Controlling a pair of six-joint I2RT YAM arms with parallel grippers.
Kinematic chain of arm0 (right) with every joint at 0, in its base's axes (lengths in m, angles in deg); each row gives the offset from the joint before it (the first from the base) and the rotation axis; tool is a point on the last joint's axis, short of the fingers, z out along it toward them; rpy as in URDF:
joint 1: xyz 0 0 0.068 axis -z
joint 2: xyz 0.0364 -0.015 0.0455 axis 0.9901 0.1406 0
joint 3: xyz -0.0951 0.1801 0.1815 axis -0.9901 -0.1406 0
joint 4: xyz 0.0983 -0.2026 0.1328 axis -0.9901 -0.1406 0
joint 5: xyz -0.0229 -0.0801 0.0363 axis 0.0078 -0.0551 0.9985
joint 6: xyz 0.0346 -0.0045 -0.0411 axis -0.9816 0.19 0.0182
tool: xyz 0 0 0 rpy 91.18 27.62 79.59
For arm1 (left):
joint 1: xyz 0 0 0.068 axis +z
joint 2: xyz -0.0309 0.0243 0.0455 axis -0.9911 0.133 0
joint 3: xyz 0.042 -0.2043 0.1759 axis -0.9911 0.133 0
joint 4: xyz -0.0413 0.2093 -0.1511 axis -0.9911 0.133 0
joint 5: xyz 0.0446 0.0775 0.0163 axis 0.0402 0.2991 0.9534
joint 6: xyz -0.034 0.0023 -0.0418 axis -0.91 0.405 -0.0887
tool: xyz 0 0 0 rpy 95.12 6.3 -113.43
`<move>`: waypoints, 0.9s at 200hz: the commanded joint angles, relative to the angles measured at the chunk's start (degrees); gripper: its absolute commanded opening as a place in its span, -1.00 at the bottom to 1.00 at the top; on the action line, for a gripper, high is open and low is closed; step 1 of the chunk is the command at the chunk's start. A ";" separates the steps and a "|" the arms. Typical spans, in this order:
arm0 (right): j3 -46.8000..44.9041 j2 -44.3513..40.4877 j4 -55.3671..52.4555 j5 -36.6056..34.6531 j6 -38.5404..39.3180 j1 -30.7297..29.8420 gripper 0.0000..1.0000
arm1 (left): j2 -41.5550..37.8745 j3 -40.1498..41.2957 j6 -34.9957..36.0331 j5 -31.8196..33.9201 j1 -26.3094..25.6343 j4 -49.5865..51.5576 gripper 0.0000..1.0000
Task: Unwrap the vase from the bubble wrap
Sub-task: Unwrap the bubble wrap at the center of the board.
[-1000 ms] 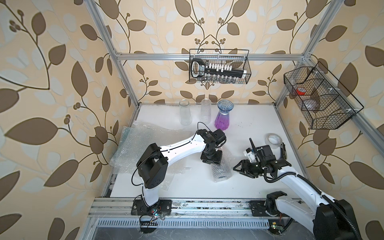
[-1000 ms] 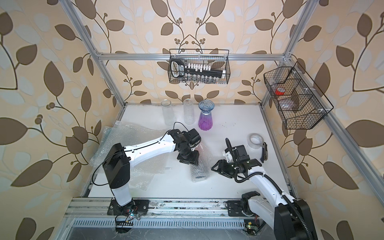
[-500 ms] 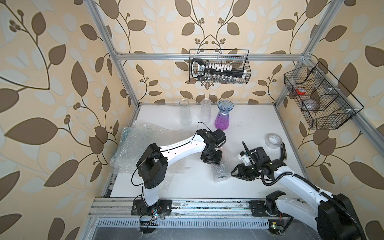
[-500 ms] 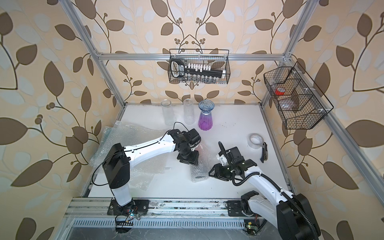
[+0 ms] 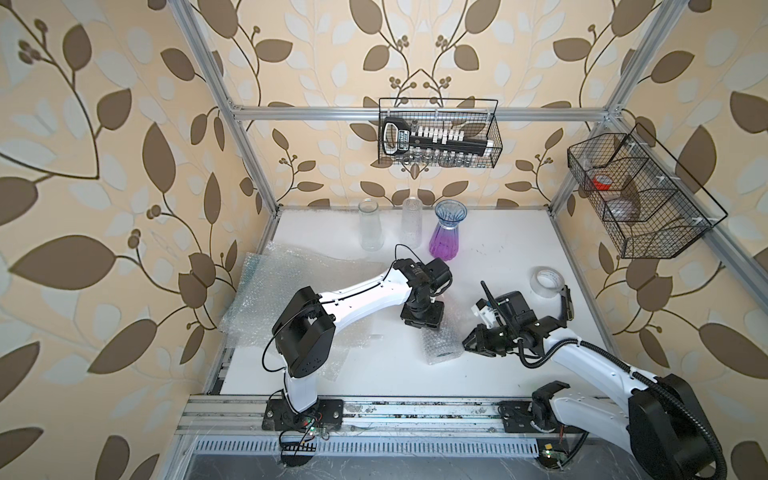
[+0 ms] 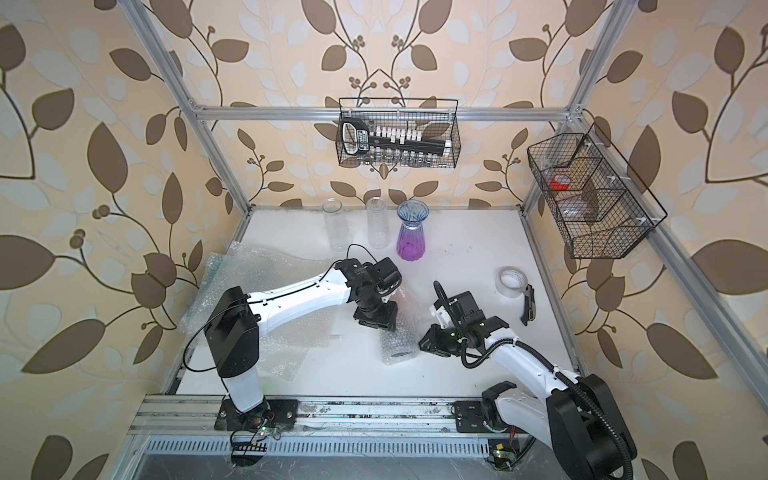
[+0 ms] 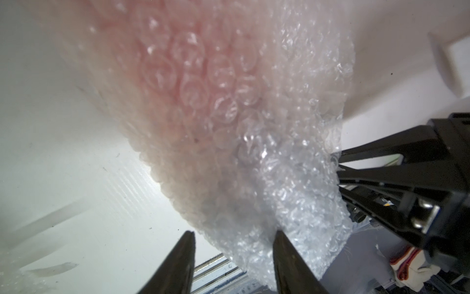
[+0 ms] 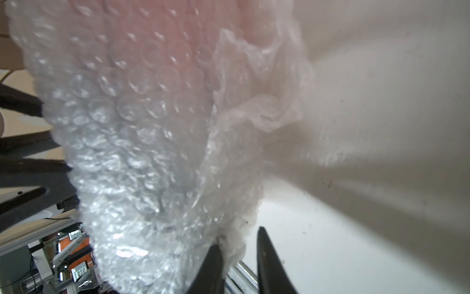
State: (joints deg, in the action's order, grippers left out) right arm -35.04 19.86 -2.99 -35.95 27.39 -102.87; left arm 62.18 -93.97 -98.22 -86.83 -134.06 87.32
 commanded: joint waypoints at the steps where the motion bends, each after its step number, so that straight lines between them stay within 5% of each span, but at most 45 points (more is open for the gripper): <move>1: 1.64 -1.46 0.74 -0.35 0.82 -0.32 -0.81 | -3.11 -0.91 1.73 3.14 -0.22 4.25 0.42; 39: 1.64 -3.85 0.43 0.71 1.29 -0.38 -1.00 | -5.69 -0.25 3.23 3.91 -2.61 6.31 0.84; 92: 2.35 -4.90 0.09 1.31 1.73 -1.19 -1.00 | -5.03 2.20 0.90 0.53 -7.05 1.01 0.85; 136: 2.25 -5.52 0.73 1.41 0.75 -1.96 -1.00 | -2.78 2.94 0.88 3.87 -7.36 0.93 0.50; 164: 1.66 -6.26 0.76 0.99 -0.01 -2.08 -1.00 | -2.89 4.65 0.51 4.80 -7.36 -0.32 0.08; 180: 1.06 -6.83 0.98 0.88 -0.68 -2.17 -1.00 | -3.31 5.53 0.32 4.54 -7.36 -1.05 -0.33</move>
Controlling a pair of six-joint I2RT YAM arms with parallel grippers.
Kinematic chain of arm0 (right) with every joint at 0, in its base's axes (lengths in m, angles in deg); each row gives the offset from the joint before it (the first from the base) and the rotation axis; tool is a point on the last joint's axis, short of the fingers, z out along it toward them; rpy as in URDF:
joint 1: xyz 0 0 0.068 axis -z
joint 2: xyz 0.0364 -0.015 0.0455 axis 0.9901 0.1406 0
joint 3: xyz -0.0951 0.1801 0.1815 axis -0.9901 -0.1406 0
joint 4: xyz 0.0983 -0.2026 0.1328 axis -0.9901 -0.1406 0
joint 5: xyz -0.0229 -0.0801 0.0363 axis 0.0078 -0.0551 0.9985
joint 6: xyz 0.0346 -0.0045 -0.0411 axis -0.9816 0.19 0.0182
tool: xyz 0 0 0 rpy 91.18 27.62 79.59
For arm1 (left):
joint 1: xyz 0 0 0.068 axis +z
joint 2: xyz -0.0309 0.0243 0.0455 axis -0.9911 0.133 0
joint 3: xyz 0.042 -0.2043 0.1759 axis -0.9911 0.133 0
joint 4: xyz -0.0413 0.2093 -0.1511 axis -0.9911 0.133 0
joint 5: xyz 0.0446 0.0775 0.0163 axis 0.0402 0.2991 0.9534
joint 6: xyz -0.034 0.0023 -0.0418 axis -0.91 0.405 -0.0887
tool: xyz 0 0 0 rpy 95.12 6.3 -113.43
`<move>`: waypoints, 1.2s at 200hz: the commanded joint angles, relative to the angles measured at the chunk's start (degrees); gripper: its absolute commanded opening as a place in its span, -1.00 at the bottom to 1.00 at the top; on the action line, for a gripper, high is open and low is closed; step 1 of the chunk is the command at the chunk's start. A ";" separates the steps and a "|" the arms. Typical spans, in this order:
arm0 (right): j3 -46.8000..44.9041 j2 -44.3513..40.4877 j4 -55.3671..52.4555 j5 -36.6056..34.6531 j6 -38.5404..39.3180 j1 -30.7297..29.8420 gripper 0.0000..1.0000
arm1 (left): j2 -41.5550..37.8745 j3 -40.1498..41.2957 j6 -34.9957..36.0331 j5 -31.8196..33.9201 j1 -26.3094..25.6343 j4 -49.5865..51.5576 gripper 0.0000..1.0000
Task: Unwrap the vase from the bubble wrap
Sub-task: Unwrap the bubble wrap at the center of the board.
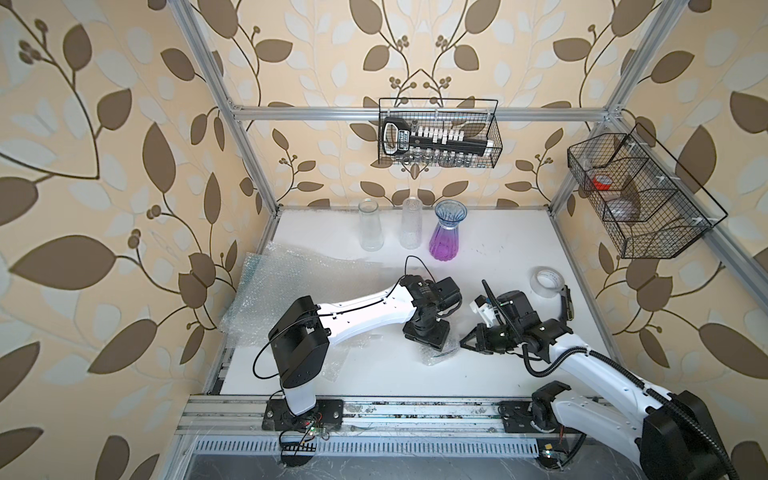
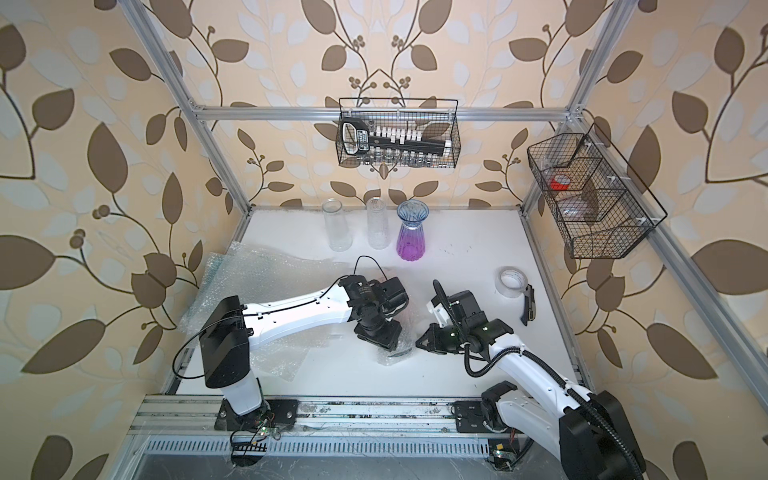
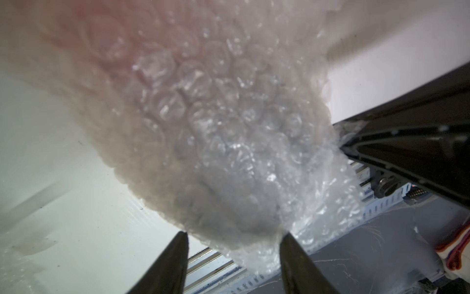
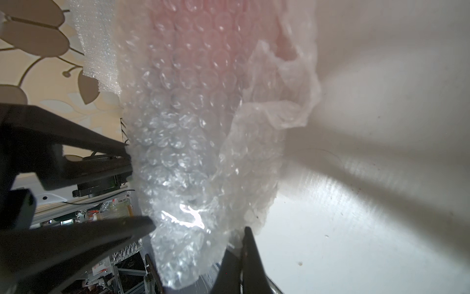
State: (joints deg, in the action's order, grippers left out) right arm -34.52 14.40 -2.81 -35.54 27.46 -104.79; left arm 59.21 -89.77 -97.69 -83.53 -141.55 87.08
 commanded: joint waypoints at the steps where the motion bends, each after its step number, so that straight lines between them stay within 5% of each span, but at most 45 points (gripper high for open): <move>1: 0.52 -1.42 0.89 0.46 -0.81 -0.24 -1.00 | -0.39 1.44 -0.19 1.23 0.14 -0.82 -0.36; 25: -0.18 -2.01 1.49 0.39 -1.49 -0.22 -1.00 | -0.77 2.14 -0.20 1.42 0.14 -1.17 -0.75; 68: -0.16 -2.90 0.49 -1.56 -2.12 -0.24 -1.00 | -1.32 2.13 -0.69 3.47 0.22 -0.59 -1.00; 240: -2.04 -10.09 -3.56 -13.44 -8.71 -0.07 -1.00 | -4.51 2.85 0.57 12.77 0.66 5.94 -1.00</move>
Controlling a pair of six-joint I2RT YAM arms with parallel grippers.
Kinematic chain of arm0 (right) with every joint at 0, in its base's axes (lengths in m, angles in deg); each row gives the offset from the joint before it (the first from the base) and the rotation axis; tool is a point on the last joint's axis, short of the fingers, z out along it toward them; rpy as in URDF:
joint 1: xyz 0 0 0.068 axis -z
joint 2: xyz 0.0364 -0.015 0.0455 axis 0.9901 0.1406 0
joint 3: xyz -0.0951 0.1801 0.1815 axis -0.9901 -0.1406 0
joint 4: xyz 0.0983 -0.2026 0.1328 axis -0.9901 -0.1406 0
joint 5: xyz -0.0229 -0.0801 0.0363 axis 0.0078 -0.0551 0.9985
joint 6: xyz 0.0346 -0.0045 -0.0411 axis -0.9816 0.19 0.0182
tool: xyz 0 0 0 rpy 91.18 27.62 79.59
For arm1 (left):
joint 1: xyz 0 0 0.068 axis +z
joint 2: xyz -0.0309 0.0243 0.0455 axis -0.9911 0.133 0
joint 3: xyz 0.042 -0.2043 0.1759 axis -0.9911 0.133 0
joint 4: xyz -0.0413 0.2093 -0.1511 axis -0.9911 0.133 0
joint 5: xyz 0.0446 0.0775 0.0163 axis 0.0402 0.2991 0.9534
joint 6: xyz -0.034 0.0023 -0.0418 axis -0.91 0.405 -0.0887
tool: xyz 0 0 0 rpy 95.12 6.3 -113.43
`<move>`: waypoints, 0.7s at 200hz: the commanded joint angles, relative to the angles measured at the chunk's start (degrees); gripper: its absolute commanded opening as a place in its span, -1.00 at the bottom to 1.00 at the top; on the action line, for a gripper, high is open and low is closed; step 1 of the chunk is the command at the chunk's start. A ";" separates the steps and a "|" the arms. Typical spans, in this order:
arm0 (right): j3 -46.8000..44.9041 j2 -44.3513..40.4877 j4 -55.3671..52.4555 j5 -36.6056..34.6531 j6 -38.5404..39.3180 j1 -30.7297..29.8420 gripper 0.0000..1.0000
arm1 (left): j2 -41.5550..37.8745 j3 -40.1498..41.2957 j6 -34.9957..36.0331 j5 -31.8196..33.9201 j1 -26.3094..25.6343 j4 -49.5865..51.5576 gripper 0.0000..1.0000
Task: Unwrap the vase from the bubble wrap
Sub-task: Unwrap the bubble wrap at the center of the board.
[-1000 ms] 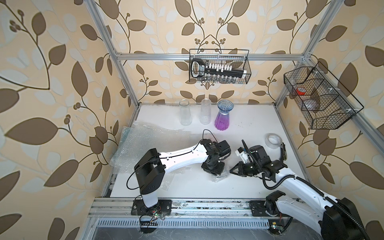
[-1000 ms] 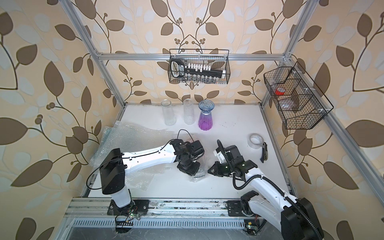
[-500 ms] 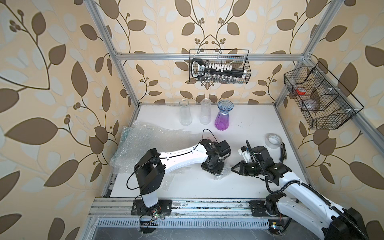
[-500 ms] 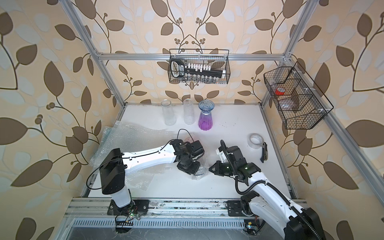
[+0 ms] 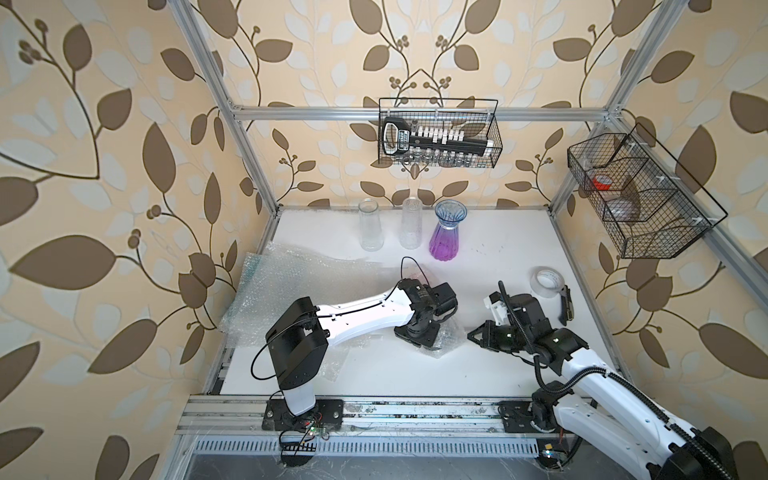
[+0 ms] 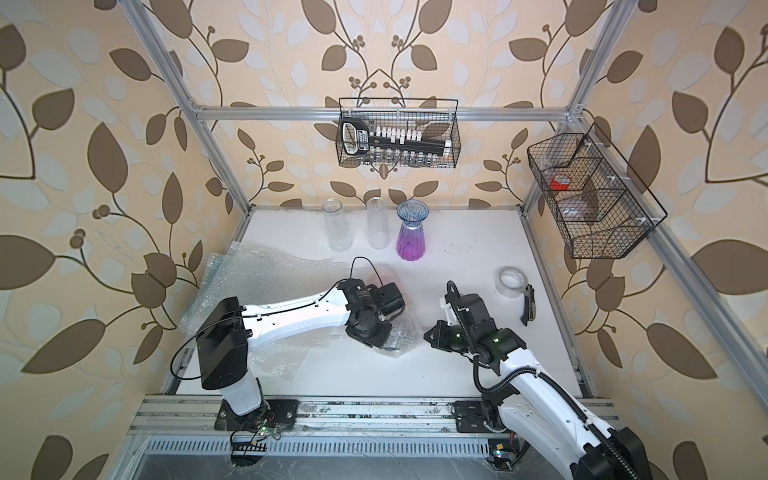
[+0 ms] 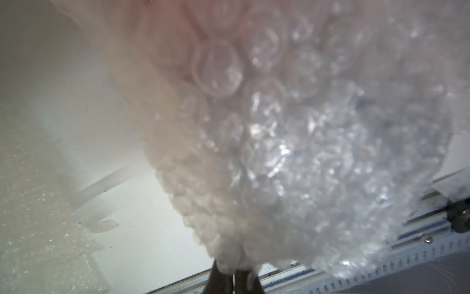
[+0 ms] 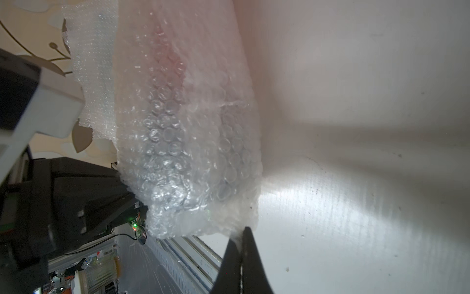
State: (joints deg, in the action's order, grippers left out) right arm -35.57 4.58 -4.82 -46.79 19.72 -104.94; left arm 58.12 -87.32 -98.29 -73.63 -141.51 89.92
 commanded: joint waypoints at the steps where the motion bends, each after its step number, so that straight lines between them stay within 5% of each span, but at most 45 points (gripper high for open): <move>1: -0.99 -0.33 -1.61 -2.26 -1.01 0.09 -1.00 | -3.45 0.41 1.23 2.81 0.62 3.10 -1.00; 15: -0.70 -0.09 -2.67 -3.12 -1.10 0.13 -1.00 | -4.53 0.99 2.12 1.53 0.63 2.81 -1.00; 35: 2.47 0.63 -6.48 -4.92 0.61 0.10 -0.44 | -7.21 2.91 3.44 -2.71 0.62 0.44 -1.00; 76: 14.81 6.29 -11.75 -8.07 6.24 0.05 0.21 | -11.63 5.10 3.34 -9.73 0.63 -2.61 -0.46; 113: 24.73 17.67 -12.47 -10.13 13.39 0.16 0.32 | -14.35 4.72 2.84 -10.44 2.09 -1.34 -0.23; 140: 30.28 25.88 -11.40 -10.95 17.63 0.63 0.34 | -15.93 5.13 1.40 -13.15 8.69 -1.19 -0.06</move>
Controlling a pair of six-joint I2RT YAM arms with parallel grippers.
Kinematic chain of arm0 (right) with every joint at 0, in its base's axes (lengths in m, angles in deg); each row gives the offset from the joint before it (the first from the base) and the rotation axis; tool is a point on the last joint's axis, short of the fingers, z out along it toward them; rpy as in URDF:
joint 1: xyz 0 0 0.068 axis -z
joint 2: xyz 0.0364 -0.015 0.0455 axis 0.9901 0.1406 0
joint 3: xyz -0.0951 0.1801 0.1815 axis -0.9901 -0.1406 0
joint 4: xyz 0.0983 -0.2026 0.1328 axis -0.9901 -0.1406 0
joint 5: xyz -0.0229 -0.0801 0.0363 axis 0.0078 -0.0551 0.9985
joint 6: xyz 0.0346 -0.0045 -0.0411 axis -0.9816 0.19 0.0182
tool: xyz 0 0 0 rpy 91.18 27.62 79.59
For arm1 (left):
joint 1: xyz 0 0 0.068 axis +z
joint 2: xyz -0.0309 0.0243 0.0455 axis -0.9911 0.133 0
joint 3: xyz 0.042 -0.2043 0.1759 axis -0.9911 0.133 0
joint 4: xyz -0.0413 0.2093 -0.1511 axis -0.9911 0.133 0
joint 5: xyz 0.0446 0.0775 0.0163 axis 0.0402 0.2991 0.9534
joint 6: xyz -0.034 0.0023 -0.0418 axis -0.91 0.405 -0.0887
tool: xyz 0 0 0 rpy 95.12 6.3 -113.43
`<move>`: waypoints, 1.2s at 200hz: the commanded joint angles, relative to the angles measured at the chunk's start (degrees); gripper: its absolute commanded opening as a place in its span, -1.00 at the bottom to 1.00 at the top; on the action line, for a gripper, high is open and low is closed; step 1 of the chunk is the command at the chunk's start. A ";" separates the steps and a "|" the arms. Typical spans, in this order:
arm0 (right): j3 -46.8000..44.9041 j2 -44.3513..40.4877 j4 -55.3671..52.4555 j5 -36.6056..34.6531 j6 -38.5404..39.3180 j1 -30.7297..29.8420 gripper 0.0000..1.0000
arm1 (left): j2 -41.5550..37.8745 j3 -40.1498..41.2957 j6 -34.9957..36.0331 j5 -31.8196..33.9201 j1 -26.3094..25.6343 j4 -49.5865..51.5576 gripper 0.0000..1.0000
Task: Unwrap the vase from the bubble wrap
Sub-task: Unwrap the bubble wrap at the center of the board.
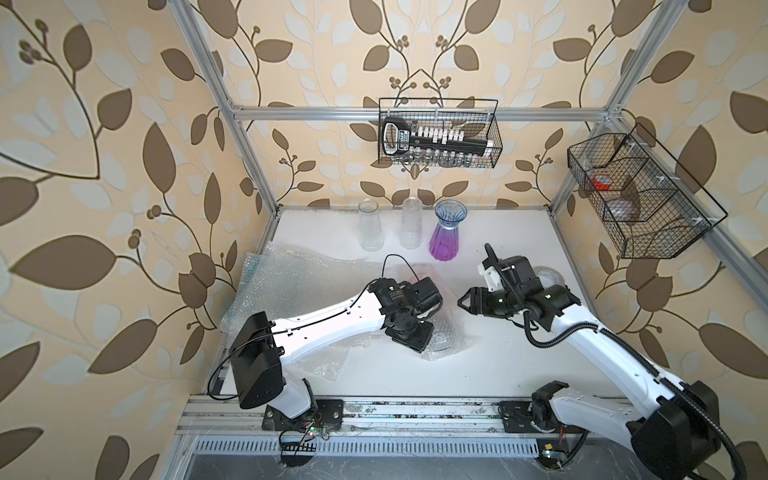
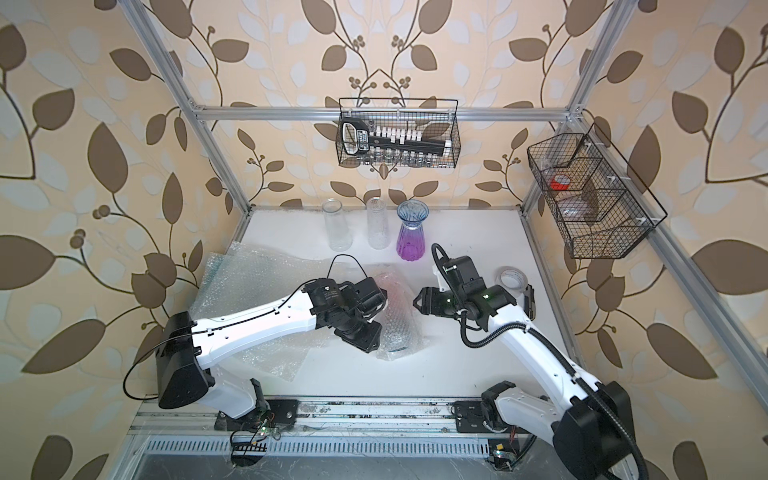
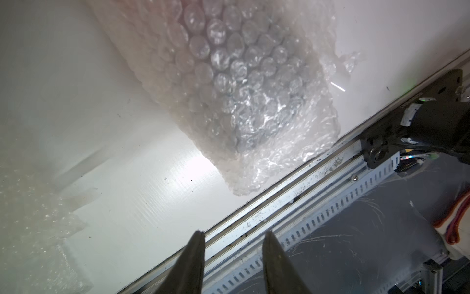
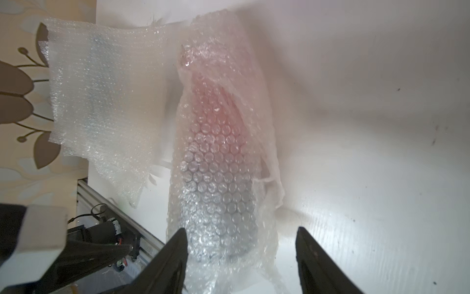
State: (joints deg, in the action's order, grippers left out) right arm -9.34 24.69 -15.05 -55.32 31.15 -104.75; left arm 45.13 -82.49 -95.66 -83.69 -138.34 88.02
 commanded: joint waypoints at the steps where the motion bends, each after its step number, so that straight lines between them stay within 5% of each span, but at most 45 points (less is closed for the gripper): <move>1: 4.24 6.09 -1.18 -2.43 6.35 0.42 0.33 | -3.01 0.40 -1.37 -3.27 5.88 0.53 -0.05; 38: 8.95 16.32 2.08 -3.75 9.18 0.86 0.33 | -1.24 -0.24 -4.56 -9.50 16.92 -6.12 0.65; 77: 13.67 22.83 3.91 -3.02 9.96 3.37 0.31 | 10.45 -12.75 -4.90 -11.24 17.89 -5.64 0.81; 155: 9.16 23.63 5.73 -0.84 11.02 5.40 0.30 | 28.07 -31.15 -11.22 -4.12 14.88 -2.04 0.81; 181: 3.34 21.81 10.21 4.78 6.91 7.80 0.27 | 33.09 -37.22 -11.76 -2.65 12.52 0.53 0.82; 216: -2.65 18.98 14.16 8.81 2.92 7.70 0.25 | 35.95 -38.24 -12.58 -2.40 12.01 0.78 0.80; 240: -4.43 17.29 14.27 10.94 2.05 6.65 0.24 | 37.22 -37.66 -12.48 -2.23 12.03 1.40 0.57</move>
State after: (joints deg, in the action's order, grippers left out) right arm -11.77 44.21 -1.44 -48.82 35.07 -96.72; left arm 81.48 -119.06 -107.51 -87.36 -127.02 86.84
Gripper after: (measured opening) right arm 0.623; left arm 0.844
